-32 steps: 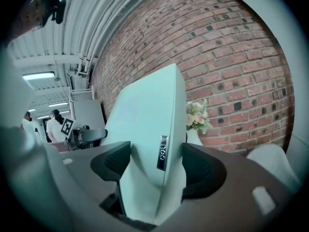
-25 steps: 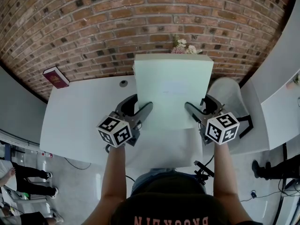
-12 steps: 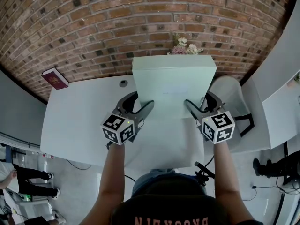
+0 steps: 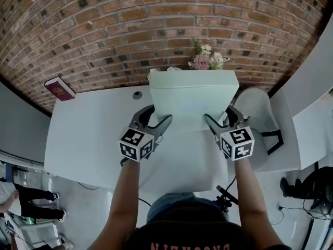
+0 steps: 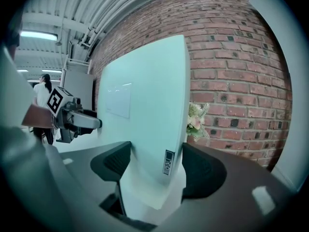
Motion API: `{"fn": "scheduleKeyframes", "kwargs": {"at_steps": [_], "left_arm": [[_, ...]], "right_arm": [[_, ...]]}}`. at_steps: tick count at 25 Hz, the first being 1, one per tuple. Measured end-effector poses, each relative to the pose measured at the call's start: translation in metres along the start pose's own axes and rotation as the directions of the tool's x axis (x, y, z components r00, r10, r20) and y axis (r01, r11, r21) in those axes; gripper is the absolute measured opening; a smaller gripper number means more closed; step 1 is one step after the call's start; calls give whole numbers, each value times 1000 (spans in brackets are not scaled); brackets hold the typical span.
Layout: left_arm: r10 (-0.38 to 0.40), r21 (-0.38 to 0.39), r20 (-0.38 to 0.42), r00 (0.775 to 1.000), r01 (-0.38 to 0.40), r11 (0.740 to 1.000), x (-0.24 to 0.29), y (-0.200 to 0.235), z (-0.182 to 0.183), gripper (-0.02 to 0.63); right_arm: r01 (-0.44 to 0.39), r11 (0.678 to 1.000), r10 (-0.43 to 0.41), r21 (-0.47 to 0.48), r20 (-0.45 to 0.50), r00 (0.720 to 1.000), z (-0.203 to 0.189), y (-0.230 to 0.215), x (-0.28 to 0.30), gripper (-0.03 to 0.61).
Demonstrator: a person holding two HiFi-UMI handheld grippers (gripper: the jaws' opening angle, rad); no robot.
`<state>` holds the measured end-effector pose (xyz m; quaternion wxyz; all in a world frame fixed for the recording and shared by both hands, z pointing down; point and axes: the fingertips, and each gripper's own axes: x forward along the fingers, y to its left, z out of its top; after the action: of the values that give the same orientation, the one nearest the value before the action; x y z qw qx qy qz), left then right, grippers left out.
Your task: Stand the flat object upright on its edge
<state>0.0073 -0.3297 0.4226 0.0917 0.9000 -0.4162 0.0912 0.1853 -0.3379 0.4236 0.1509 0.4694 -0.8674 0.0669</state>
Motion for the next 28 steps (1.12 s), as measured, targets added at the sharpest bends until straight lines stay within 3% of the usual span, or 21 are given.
{"fn": "scheduleKeyframes", "kwargs": {"at_steps": [22,28], "left_arm": [[7,12,-161,987,-5,1000,47,40,-59,296],[-1,-2,-174,985,1,1000,52,44,-66,296]], "right_arm": [[68,998,-70,-15,-126,990,-54,-16,59,330],[84,996,-83,3,-129,988,-62,-16,63,331]]}}
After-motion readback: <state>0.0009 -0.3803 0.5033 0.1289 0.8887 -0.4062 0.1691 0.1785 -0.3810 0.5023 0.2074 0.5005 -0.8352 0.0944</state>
